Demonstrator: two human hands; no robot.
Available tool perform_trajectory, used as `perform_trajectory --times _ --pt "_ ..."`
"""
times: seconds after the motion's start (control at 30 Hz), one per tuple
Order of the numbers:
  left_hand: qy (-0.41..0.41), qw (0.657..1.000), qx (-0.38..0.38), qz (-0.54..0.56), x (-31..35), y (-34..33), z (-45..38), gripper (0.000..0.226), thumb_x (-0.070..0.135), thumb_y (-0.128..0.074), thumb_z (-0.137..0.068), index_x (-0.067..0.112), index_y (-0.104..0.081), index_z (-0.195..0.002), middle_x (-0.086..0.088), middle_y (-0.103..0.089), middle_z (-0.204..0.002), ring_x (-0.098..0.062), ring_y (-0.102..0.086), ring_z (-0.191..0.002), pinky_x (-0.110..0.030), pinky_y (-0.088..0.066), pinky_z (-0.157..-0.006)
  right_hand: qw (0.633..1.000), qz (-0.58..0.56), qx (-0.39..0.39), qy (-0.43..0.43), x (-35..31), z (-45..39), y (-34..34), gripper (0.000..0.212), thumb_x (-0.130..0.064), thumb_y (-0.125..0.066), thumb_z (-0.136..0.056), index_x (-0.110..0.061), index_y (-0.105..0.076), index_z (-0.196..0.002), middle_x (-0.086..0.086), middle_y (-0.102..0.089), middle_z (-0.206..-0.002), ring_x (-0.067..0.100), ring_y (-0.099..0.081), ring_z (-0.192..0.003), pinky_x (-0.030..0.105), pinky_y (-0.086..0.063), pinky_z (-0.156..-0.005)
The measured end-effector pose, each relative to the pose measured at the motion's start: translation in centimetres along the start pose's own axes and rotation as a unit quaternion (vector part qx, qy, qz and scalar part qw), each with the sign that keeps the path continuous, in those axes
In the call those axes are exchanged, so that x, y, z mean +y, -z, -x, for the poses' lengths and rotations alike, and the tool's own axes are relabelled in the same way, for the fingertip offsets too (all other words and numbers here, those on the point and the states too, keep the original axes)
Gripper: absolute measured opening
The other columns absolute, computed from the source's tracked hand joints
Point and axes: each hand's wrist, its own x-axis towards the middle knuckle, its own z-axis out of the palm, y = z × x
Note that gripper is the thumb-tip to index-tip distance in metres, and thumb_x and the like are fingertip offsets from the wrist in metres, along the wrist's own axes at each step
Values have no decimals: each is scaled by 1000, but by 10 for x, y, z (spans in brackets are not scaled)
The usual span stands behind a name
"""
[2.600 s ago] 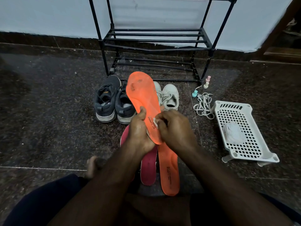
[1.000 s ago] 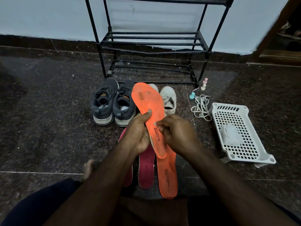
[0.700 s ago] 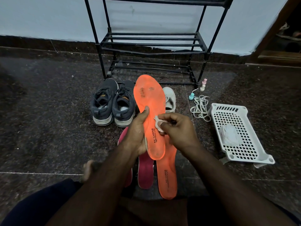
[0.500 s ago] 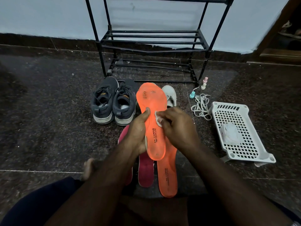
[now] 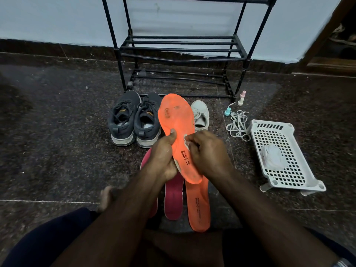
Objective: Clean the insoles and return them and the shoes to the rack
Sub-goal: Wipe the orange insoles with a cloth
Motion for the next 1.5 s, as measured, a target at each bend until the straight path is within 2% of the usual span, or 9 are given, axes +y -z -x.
perform_trajectory --times 0.23,0.4,0.57,0.7,0.87,1.0,1.13,1.33,1.5 --pt "2 1000 1 9 7 1 0 46 36 -40 -107 -2 -58 -125 -23 -73 -101 -34 -74 -83 -43 -60 -68 996 -26 -72 -39 0 9 11 15 -12 -66 -86 -13 -76 -97 6 -71 -97 18 -64 -93 26 -44 -84" --pt "19 999 -24 11 8 5 -2 49 39 -40 -106 -1 -59 -125 -22 -73 -101 -34 -73 -86 -48 -56 -85 992 -100 3 -78 5 -1 9 13 -9 -65 -86 -15 -73 -95 -3 -69 -95 11 -63 -83 15 -44 -74" --pt "50 997 -61 -3 11 5 -3 52 43 -38 -105 0 -60 -125 -23 -72 -105 -36 -72 -88 -52 -53 -87 944 -265 -93 -171 9 1 17 15 -10 -72 -86 -21 -71 -96 -4 -72 -77 8 -66 -56 22 -50 -49" --pt "60 993 -103 -14 6 5 1 33 26 -47 -102 3 -67 -114 -19 -71 -101 -33 -69 -87 -60 -39 -105 921 -321 -18 -220 6 -3 14 17 -6 -74 -83 -18 -71 -95 3 -75 -85 22 -72 -66 45 -61 -62" --pt "40 996 -85 -14 -3 1 0 24 12 -48 -101 1 -64 -113 -18 -74 -90 -29 -73 -73 -44 -62 -65 971 -182 -16 -151 7 -1 15 15 -21 -74 -83 -23 -74 -97 -4 -74 -89 13 -69 -74 32 -55 -70" --pt "22 998 -55 -8 -2 1 -7 26 16 -46 -103 0 -66 -109 -17 -73 -97 -27 -73 -80 -43 -57 -82 998 -16 -33 -47 -1 5 18 16 -17 -72 -83 -16 -76 -99 1 -69 -98 15 -63 -90 17 -38 -78" --pt "29 998 -50 9 6 5 -8 39 23 -37 -106 -2 -62 -123 -18 -68 -125 -27 -72 -99 -40 -59 -78 996 -30 -64 -47 -3 14 16 16 -15 -73 -82 -16 -76 -98 0 -70 -98 13 -63 -90 17 -41 -78" --pt "17 999 -34 3 0 1 -4 27 15 -43 -105 0 -65 -106 -15 -75 -91 -25 -74 -75 -40 -59 -73 998 -32 2 -55 -3 4 13 12 -9 -69 -83 -12 -75 -92 3 -69 -91 17 -62 -88 15 -36 -75" --pt "27 997 -48 45 10 4 -8 42 25 -31 -108 1 -62 -122 -21 -66 -126 -30 -63 -116 -49 -50 -91 992 -58 -72 -80 -10 21 12 12 -16 -70 -85 -17 -75 -96 -3 -70 -95 8 -61 -84 14 -37 -71"
